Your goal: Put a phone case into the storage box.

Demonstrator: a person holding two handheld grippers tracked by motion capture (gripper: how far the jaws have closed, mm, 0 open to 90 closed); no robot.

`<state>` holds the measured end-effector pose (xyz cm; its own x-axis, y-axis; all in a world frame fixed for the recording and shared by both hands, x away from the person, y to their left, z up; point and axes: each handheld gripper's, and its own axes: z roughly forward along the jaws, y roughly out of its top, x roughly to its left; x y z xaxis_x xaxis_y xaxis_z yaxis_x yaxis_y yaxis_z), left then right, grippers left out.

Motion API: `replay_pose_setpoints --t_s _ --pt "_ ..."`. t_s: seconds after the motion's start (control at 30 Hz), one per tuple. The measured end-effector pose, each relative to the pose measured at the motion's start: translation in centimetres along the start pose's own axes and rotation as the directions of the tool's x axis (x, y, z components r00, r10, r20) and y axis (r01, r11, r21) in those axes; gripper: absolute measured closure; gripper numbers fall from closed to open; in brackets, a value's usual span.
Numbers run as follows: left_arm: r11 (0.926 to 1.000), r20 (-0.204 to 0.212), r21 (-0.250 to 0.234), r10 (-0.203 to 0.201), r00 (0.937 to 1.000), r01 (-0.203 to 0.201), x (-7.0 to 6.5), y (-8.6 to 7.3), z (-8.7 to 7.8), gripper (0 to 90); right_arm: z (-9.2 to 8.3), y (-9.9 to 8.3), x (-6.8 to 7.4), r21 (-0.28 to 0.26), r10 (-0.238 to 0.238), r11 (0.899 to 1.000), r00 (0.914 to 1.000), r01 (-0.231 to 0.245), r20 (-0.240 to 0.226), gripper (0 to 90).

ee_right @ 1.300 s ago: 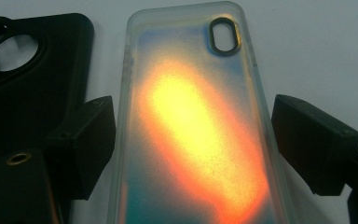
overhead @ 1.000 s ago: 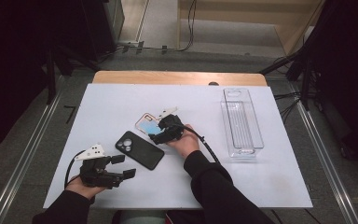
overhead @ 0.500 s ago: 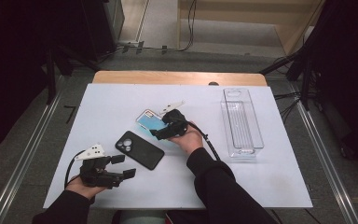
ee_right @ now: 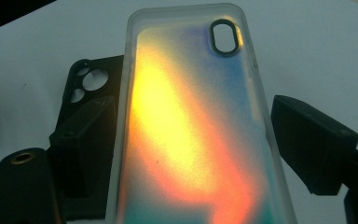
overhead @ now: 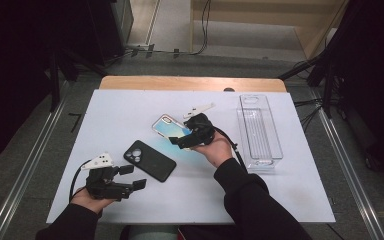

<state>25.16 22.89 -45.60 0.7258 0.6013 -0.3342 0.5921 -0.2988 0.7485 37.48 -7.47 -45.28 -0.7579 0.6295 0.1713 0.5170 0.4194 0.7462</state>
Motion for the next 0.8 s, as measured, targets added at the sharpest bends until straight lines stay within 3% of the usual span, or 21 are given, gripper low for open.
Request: replay_pose_setpoints --t_s 0.13,0.27,0.8 --pt "0.9995 0.027 0.015 -0.028 0.9992 0.028 0.0 0.2 0.3 21.5 -1.3 -0.5 0.2 -0.009 0.018 1.0 0.9997 -0.018 -0.016 15.2" --pt "0.9985 0.037 0.032 -0.045 0.9983 0.044 -0.2 0.4 0.7 21.6 -2.7 -1.1 0.3 -0.01 0.006 1.0 0.9998 -0.006 -0.018 15.2" --pt "0.9971 0.082 0.052 -0.06 0.9949 0.055 -1.6 2.2 2.5 21.5 -7.5 -4.4 0.2 -0.036 0.032 0.999 0.9993 -0.032 -0.018 15.2"
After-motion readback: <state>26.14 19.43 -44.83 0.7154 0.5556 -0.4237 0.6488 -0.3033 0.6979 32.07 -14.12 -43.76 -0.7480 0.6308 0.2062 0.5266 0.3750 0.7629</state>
